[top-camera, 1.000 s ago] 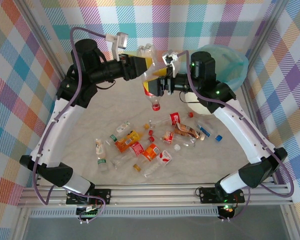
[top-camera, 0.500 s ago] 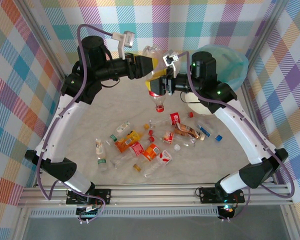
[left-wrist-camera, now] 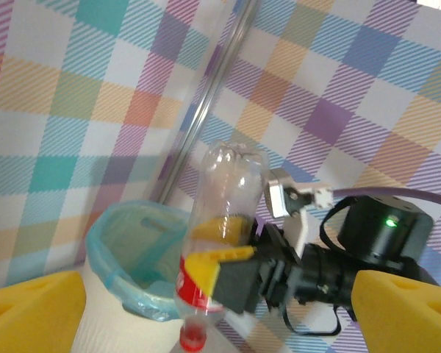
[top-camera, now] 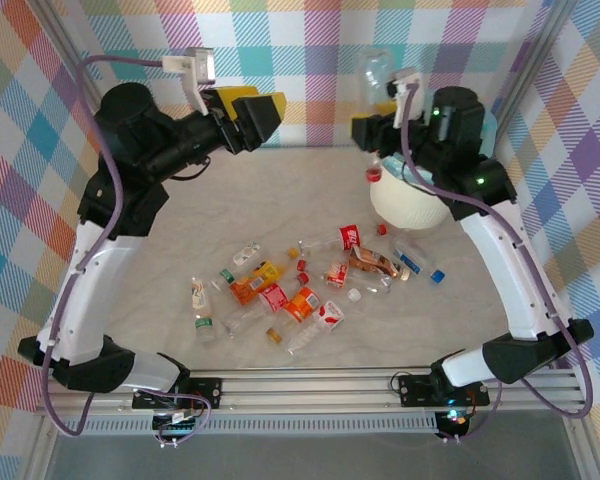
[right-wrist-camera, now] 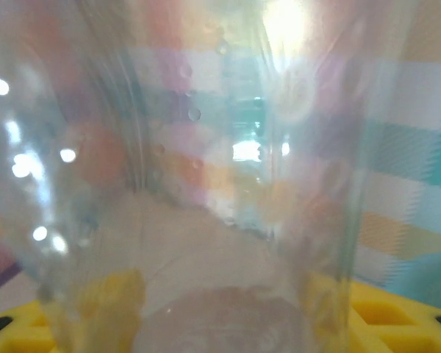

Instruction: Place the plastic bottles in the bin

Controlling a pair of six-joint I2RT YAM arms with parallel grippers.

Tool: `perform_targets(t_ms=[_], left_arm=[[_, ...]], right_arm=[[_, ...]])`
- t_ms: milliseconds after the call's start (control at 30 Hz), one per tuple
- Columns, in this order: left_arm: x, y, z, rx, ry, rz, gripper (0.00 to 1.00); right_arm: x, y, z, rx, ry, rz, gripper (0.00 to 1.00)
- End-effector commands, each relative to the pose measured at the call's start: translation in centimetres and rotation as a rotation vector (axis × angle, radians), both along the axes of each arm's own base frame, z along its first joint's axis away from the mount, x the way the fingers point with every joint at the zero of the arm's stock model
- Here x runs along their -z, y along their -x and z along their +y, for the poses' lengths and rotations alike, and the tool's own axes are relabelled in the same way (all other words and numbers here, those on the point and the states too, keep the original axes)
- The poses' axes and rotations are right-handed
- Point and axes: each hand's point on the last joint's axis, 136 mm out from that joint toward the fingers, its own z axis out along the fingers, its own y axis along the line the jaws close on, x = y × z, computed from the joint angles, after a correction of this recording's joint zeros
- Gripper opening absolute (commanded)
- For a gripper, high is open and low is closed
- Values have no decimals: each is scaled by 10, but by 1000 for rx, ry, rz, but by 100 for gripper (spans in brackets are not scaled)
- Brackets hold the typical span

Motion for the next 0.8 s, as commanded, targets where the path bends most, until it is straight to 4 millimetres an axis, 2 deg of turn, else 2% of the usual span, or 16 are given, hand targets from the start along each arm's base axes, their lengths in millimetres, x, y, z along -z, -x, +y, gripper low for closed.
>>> perform_targets(t_ms=[0,100,167,267,433,767], left_arm=[[7,-5,-4,-16,-28,-20,93],[15,-11,-5,-27,-37,-7,93],[20,-14,-7,-26,-40,4,93],[29,-21,-12,-17,-35,27,93],[44,-34,-19,-14,-36,66,92],[61,-42,-17,-55,-85,105,92]], right_arm=[[-18,-24,-51,225,30,-111,48],[-16,-44,-80,352,35,-156,47],[-15,-53,-91,405,31,-171,48],[-11,-67,-93,440,26,-184,47],[11,-94,-98,505,38,-154,48],[59,-130,-100,560,79,-109,50]])
